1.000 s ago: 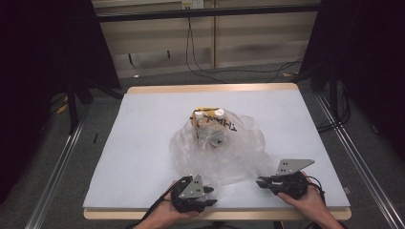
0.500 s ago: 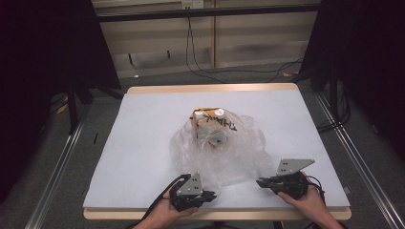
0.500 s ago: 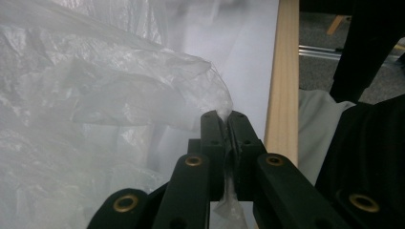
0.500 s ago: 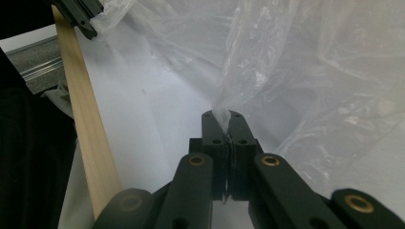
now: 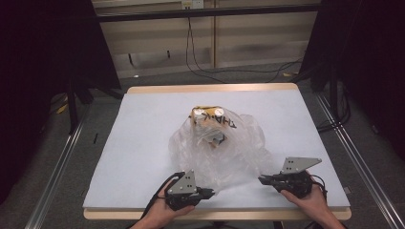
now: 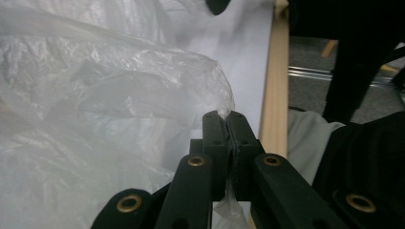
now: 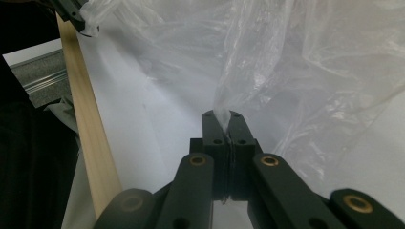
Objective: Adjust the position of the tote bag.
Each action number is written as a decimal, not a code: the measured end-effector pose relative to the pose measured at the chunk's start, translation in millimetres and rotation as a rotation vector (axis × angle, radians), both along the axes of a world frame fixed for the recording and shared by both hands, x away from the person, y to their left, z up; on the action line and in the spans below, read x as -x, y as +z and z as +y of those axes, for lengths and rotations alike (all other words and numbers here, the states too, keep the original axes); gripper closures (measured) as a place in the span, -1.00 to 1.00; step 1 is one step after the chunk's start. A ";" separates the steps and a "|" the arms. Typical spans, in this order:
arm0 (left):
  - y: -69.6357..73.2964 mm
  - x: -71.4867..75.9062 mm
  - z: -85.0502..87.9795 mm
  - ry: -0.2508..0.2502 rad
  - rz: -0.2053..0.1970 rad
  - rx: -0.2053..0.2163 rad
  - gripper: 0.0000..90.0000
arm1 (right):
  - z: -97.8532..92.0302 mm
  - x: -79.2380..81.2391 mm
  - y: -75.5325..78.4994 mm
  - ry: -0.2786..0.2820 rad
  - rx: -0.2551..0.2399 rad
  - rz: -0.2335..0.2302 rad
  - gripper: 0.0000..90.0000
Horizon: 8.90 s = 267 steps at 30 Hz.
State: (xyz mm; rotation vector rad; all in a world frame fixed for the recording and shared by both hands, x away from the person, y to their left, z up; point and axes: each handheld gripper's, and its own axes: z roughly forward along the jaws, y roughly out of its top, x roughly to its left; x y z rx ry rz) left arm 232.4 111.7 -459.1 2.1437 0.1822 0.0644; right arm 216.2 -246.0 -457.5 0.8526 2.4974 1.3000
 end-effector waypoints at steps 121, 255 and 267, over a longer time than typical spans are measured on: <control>182.7 -121.8 114.4 0.370 -0.196 0.497 0.97 | 5.3 -108.3 195.5 -0.119 -0.376 -0.418 1.00; 5.1 -161.4 147.3 0.508 0.051 -0.005 1.00 | -41.3 -131.1 7.4 -0.358 -0.035 -0.026 1.00; 8.1 -168.9 147.7 0.607 0.016 0.012 1.00 | -41.3 -133.5 25.8 -0.409 -0.104 -0.100 1.00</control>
